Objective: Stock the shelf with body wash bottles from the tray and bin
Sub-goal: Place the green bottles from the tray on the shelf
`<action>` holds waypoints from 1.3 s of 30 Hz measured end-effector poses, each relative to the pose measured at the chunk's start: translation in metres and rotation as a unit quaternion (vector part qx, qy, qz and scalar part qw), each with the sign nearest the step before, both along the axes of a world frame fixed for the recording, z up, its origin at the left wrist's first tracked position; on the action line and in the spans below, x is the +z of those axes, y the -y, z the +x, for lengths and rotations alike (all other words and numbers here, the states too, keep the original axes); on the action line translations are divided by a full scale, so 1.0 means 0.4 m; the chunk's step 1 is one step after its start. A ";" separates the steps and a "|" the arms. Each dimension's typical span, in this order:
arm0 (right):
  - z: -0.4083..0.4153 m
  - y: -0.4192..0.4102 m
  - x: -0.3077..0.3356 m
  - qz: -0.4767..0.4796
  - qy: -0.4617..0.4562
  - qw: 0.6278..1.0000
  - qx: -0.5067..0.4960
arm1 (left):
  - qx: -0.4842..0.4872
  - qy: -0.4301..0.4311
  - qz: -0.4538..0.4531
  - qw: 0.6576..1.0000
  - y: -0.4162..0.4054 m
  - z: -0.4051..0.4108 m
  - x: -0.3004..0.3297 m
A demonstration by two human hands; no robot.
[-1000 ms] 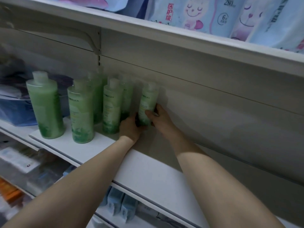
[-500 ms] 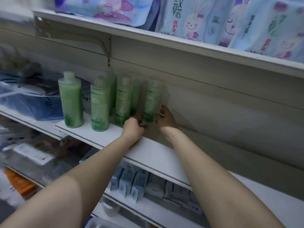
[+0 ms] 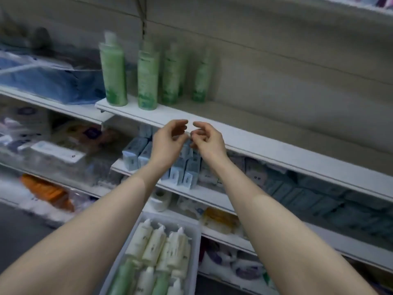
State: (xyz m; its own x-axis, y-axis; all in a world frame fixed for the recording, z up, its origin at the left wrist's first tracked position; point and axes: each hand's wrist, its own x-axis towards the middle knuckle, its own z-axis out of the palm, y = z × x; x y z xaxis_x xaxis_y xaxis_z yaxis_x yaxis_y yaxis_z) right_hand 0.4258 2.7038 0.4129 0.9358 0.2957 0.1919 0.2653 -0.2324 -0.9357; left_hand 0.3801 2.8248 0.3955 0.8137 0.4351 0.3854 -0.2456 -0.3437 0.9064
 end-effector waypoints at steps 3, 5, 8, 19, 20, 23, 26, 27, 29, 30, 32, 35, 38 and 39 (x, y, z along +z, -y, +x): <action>-0.073 -0.016 -0.073 0.003 -0.003 1.000 -0.008 | 0.011 -0.010 0.010 1.000 -0.019 -0.075 -0.088; -0.116 -0.033 -0.144 -0.007 -0.031 0.999 0.001 | 0.021 -0.036 0.002 0.999 -0.036 -0.122 -0.159; -0.179 -0.061 -0.269 -0.015 -0.087 0.996 0.034 | 0.040 -0.093 -0.042 0.994 -0.064 -0.192 -0.278; -0.383 -0.096 -0.810 -0.170 -0.344 0.915 0.124 | 0.083 -0.437 -0.039 0.895 -0.112 -0.516 -0.784; -0.397 -0.093 -0.850 -0.186 -0.365 0.904 0.124 | 0.083 -0.462 -0.036 0.882 -0.109 -0.539 -0.819; -0.431 -0.084 -0.945 -0.228 -0.414 0.872 0.129 | 0.071 -0.514 -0.008 0.855 -0.096 -0.592 -0.903; -0.450 -0.089 -1.009 -0.248 -0.454 0.846 0.129 | 0.050 -0.542 0.035 0.838 -0.081 -0.622 -0.971; -0.452 -0.093 -1.028 -0.250 -0.467 0.838 0.129 | 0.043 -0.548 0.043 0.834 -0.075 -0.626 -0.989; -0.456 -0.106 -1.064 -0.260 -0.486 0.824 0.135 | 0.037 -0.558 0.056 0.827 -0.066 -0.635 -1.024; -0.456 -0.112 -1.076 -0.263 -0.494 0.817 0.140 | 0.037 -0.562 0.062 0.824 -0.063 -0.637 -1.034; -0.458 -0.130 -1.105 -0.262 -0.513 0.803 0.151 | 0.049 -0.560 0.070 0.824 -0.060 -0.647 -1.058; -0.460 -0.158 -1.132 -0.251 -0.537 0.791 0.153 | 0.076 -0.535 0.089 0.837 -0.057 -0.655 -1.073; -0.462 -0.185 -1.164 -0.246 -0.541 0.790 0.153 | 0.097 -0.522 0.088 0.842 -0.072 -0.647 -1.079; -0.464 -0.193 -1.172 -0.241 -0.546 0.789 0.148 | 0.098 -0.523 0.081 0.843 -0.079 -0.644 -1.084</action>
